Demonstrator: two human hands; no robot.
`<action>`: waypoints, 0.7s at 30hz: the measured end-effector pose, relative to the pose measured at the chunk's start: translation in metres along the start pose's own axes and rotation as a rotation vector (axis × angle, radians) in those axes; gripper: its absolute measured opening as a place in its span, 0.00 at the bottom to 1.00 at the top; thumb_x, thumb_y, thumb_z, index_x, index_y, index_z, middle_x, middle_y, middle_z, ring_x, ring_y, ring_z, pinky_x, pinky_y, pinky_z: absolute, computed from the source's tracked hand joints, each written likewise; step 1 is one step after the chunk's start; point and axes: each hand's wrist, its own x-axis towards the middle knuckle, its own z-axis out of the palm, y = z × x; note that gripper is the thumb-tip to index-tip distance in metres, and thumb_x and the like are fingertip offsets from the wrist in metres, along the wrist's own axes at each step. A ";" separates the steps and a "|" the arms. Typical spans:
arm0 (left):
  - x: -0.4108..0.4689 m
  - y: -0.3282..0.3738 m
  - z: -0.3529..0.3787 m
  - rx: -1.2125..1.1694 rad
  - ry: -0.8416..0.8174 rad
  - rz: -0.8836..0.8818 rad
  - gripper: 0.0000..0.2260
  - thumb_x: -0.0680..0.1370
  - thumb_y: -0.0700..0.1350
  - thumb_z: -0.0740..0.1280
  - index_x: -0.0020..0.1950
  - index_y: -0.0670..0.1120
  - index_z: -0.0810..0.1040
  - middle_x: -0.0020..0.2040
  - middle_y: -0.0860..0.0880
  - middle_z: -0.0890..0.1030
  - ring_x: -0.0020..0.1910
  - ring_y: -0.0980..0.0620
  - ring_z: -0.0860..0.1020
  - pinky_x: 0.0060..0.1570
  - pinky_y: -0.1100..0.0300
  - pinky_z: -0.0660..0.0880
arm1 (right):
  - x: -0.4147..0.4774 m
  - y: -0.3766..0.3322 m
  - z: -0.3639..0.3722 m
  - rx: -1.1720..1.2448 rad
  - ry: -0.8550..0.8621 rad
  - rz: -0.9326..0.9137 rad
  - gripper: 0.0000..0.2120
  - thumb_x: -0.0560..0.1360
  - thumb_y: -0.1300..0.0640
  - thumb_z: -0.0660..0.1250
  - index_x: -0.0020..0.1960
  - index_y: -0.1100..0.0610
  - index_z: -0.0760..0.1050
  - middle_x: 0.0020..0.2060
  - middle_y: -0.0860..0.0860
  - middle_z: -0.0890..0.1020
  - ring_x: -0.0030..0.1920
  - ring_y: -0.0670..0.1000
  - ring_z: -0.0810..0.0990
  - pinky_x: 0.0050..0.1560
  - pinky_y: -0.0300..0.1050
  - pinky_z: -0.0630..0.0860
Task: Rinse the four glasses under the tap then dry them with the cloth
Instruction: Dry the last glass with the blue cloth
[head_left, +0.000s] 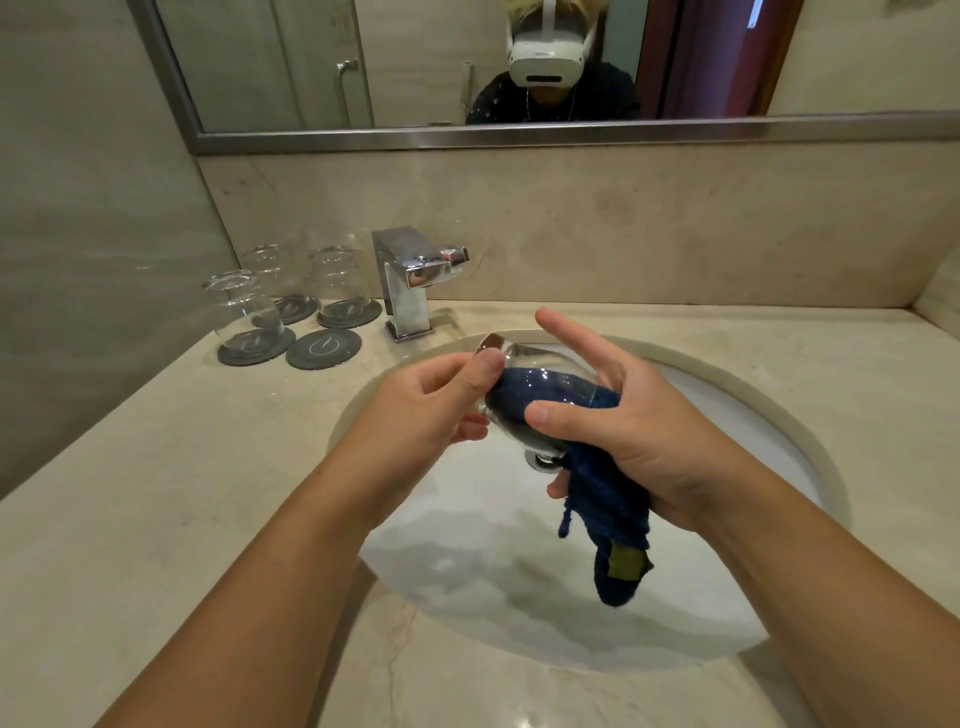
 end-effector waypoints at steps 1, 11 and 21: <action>0.001 -0.002 -0.002 0.024 -0.034 0.019 0.20 0.78 0.62 0.69 0.60 0.51 0.86 0.57 0.47 0.88 0.50 0.50 0.83 0.61 0.50 0.80 | 0.000 0.000 -0.001 0.014 -0.013 0.013 0.40 0.72 0.60 0.80 0.77 0.35 0.70 0.52 0.40 0.88 0.41 0.60 0.85 0.38 0.54 0.84; 0.003 -0.008 -0.009 0.102 -0.248 0.072 0.31 0.78 0.59 0.71 0.81 0.60 0.67 0.74 0.60 0.77 0.71 0.56 0.78 0.75 0.46 0.70 | 0.002 0.000 -0.012 0.129 0.004 0.084 0.39 0.70 0.57 0.79 0.77 0.37 0.71 0.53 0.55 0.88 0.36 0.58 0.78 0.28 0.47 0.78; 0.000 -0.001 0.000 -0.008 -0.077 0.002 0.17 0.77 0.61 0.73 0.60 0.53 0.85 0.51 0.51 0.86 0.43 0.54 0.80 0.49 0.56 0.78 | 0.001 0.000 -0.007 0.057 0.014 0.096 0.39 0.72 0.57 0.80 0.77 0.35 0.71 0.59 0.54 0.87 0.36 0.57 0.79 0.30 0.48 0.79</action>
